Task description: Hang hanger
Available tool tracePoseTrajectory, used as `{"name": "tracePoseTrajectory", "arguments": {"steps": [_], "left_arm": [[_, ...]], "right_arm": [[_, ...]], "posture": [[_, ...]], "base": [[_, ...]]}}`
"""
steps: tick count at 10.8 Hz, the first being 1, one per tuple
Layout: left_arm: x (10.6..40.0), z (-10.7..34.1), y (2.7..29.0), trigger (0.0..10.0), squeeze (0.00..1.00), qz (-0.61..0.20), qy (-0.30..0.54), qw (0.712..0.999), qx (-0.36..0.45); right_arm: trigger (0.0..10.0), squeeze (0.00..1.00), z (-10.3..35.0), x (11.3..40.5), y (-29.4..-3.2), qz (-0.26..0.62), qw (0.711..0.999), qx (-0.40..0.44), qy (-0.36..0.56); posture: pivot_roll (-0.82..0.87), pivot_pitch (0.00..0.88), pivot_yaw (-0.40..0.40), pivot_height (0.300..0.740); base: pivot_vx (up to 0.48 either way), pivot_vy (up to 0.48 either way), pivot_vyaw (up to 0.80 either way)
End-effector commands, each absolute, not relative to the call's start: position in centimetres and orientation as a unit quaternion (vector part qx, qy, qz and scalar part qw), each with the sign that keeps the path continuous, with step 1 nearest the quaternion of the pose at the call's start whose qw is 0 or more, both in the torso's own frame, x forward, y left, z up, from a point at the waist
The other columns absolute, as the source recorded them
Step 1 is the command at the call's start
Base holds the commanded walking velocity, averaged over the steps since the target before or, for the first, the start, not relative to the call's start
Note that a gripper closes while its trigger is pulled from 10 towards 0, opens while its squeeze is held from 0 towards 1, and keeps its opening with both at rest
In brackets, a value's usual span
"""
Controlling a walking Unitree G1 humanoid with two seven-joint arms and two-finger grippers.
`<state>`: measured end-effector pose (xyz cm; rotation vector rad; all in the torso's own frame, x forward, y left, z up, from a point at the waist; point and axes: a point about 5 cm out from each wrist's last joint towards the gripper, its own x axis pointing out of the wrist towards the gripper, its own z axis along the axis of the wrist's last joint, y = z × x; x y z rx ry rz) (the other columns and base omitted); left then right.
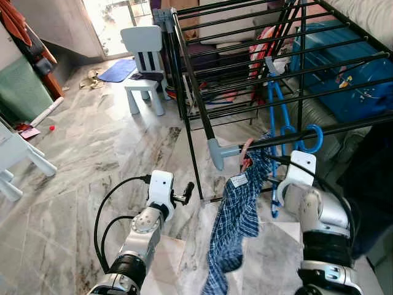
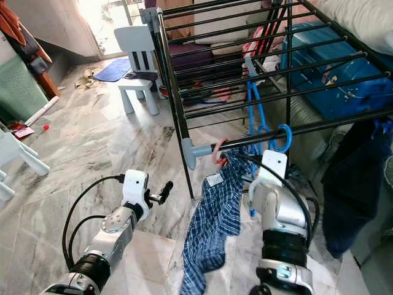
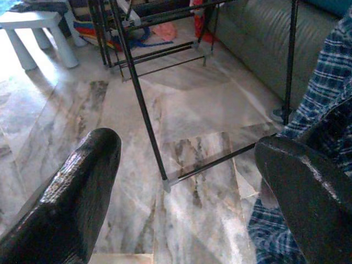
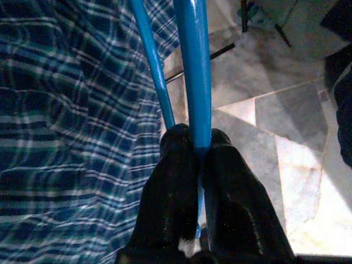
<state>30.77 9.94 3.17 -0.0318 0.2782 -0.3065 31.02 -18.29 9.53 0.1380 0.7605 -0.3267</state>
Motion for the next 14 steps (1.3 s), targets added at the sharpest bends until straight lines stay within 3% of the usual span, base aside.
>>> {"name": "tracePoseTrajectory", "arguments": {"steps": [1,7,13,14], "left_arm": [[30.6,2.8,10.5,10.0,0.0,-0.148,0.15,0.977,-0.015],[30.6,2.6,10.4,10.0,0.0,-0.151,0.155,0.976,-0.013],[30.8,2.8,10.6,10.0,0.0,-0.151,0.152,0.977,-0.011],[30.8,2.8,10.6,10.0,0.0,-0.15,0.152,0.977,-0.011]], "right_arm": [[10.0,0.0,5.5,28.5,-19.1,-0.181,0.869,0.057,0.458],[10.0,0.0,4.1,28.3,-20.3,-0.181,0.896,-0.04,0.403],[10.0,0.0,3.8,28.2,-20.3,-0.172,0.908,-0.055,0.378],[10.0,0.04,3.7,28.3,-20.3,-0.168,0.91,-0.053,0.376]], "posture": [[-0.24,0.029,0.142,0.74],[-0.24,0.022,0.145,0.74],[-0.24,0.019,0.148,0.74],[-0.24,0.02,0.148,0.74]], "base": [[0.0,0.0,0.0],[0.0,0.0,0.0],[0.0,0.0,0.0],[0.0,0.0,0.0]]}}
